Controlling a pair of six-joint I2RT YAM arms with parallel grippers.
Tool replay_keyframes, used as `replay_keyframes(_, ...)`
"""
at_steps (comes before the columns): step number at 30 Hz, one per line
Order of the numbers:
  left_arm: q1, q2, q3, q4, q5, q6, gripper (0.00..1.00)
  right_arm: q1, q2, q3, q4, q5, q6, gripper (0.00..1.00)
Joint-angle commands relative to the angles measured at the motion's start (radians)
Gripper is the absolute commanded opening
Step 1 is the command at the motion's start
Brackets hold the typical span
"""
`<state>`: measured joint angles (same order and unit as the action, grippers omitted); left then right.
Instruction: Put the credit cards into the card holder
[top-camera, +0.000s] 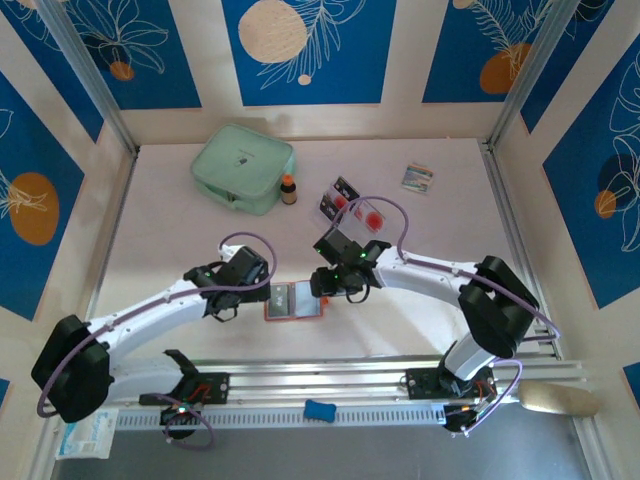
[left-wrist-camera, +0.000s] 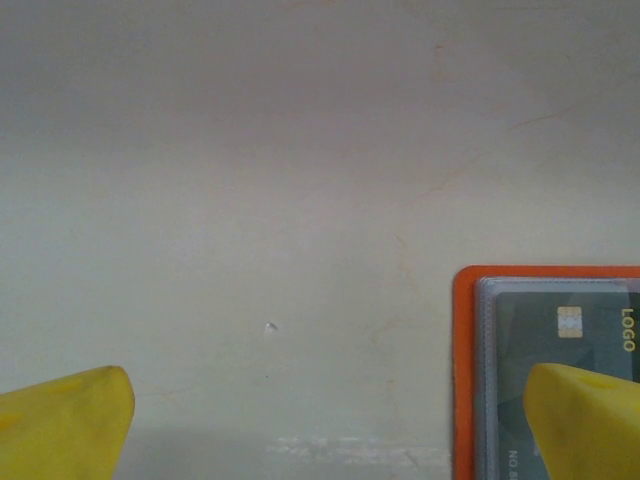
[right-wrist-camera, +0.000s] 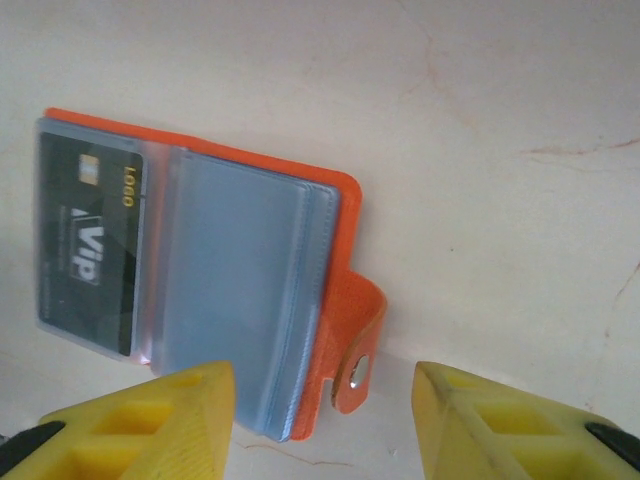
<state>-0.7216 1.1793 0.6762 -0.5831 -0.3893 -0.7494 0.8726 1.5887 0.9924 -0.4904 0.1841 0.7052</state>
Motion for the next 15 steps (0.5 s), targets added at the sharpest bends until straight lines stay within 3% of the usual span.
replay_keyframes(1,0.011,0.009,0.025,0.012,0.02,0.017,1.0,-0.003,0.041,0.014,-0.013,0.002,-0.015,0.5)
replay_keyframes(5,0.011,0.019,0.019,0.022,0.028,0.015,1.0,-0.004,0.078,0.026,-0.002,-0.003,-0.018,0.43)
replay_keyframes(11,0.012,0.031,0.018,0.032,0.037,0.014,1.0,-0.046,0.073,0.005,0.01,0.008,-0.015,0.03)
replay_keyframes(15,0.011,0.033,0.011,0.043,0.043,0.011,1.0,-0.091,0.027,-0.043,0.022,0.003,-0.018,0.0)
